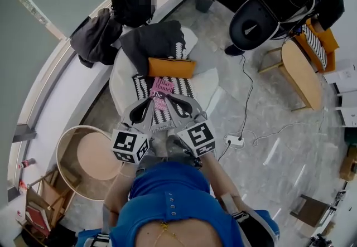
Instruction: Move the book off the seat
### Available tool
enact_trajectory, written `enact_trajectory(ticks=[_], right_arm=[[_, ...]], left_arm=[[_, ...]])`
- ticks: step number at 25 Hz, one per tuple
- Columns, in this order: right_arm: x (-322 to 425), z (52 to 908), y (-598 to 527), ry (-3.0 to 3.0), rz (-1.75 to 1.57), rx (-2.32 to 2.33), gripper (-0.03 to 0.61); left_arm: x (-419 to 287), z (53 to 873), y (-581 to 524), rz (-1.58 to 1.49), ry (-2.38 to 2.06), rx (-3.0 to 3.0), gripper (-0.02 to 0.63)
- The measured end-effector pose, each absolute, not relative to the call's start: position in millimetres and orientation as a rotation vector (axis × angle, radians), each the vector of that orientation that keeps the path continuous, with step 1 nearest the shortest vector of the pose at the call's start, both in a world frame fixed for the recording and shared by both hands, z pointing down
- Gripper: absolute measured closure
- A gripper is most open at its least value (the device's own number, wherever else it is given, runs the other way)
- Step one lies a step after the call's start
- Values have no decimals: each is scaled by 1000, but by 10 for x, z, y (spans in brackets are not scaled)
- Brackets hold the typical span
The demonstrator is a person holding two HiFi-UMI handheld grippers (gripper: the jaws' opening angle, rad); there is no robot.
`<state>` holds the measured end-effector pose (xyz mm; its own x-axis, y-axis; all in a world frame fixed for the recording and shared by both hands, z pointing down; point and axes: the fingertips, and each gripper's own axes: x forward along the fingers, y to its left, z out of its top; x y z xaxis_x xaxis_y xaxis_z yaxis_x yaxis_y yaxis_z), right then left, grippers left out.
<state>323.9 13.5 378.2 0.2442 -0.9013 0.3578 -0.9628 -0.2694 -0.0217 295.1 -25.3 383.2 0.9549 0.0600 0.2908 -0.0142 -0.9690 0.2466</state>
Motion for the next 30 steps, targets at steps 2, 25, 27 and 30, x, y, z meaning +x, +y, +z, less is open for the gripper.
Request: enact_trajectory(ticks=[2,25,27,30], right_arm=[[3329,3975,102,-1758,481,2253,580],[4362,9605,436,-1376,1478,2279,483],[4380,10066,480,-1320,1567,2319,446],[4341,10694,497,-1296,1650,2340,399]], left_arm=[[3025,4031,-304,475,34,2848,611],[3811,9353,-837,1130,-36,2513,510],[3833,9791,-838,1158,-24,2483,471],[3859,10415,-838,1193,2,2456,399]])
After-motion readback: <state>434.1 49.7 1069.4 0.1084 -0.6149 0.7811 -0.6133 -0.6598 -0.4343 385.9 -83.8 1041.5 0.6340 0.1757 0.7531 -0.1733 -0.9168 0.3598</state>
